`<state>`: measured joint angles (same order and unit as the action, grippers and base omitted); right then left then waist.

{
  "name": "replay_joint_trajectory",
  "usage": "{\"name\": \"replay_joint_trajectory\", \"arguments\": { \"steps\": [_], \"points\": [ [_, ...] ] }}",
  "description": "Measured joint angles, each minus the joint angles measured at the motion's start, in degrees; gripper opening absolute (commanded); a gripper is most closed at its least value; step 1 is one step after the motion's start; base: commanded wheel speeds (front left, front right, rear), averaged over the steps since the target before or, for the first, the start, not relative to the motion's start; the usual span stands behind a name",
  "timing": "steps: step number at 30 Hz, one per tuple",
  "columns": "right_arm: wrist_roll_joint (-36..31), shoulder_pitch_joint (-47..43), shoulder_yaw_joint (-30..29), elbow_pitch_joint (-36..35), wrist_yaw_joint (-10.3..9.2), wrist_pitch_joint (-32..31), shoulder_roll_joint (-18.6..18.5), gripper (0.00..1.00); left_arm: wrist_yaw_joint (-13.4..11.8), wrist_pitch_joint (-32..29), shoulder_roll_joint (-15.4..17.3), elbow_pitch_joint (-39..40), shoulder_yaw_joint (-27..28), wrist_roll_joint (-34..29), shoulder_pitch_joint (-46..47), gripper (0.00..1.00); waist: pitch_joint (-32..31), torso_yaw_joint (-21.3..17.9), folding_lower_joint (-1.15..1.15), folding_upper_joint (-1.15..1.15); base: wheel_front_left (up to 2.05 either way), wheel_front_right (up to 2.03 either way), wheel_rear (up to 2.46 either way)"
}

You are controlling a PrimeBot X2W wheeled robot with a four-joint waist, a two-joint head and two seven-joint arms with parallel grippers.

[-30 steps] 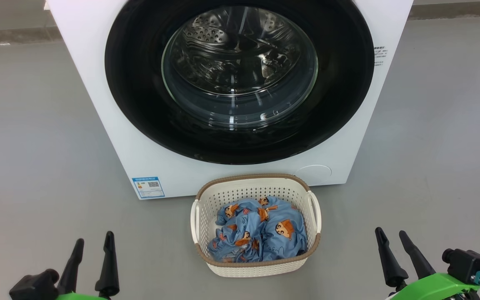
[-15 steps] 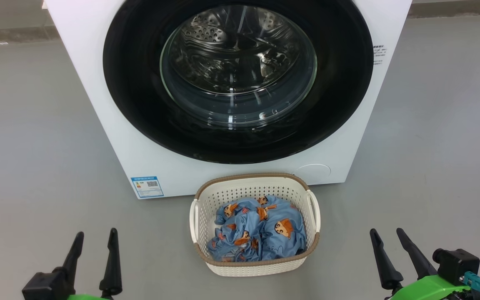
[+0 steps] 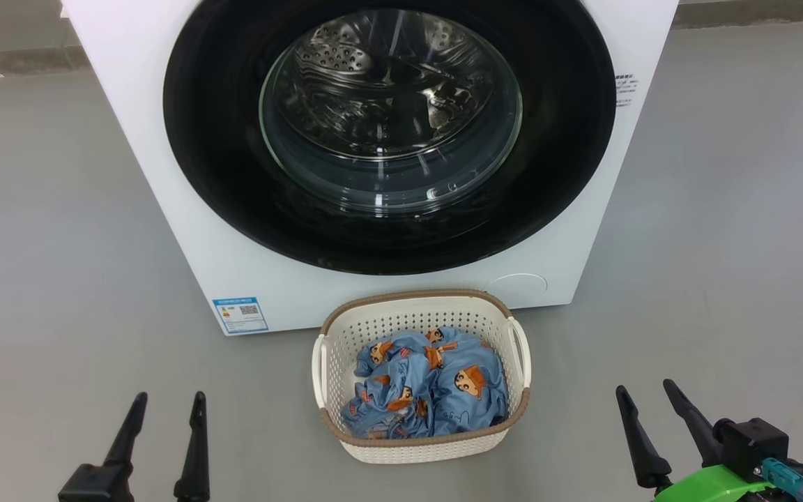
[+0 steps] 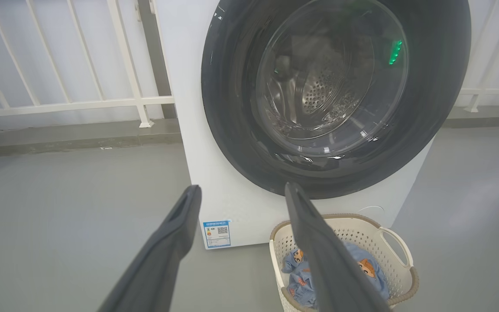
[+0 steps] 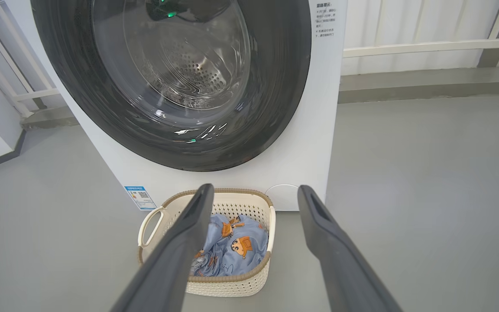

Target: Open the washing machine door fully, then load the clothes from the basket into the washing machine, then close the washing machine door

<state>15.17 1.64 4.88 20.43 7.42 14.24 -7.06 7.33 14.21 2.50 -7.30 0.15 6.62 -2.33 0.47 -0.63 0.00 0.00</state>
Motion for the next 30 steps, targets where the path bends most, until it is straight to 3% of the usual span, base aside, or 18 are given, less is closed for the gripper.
{"name": "replay_joint_trajectory", "arguments": {
  "steps": [30],
  "points": [
    [-1.5, -0.2, -3.9, 0.2, 0.00, 0.0, 2.0, 1.00, 0.0, 0.0, 0.0, -4.2, 0.6, 2.3, 0.1, 1.00, -0.1, -0.1, 0.00, 0.00, 0.01, 0.01, -0.01]
  ]
}}
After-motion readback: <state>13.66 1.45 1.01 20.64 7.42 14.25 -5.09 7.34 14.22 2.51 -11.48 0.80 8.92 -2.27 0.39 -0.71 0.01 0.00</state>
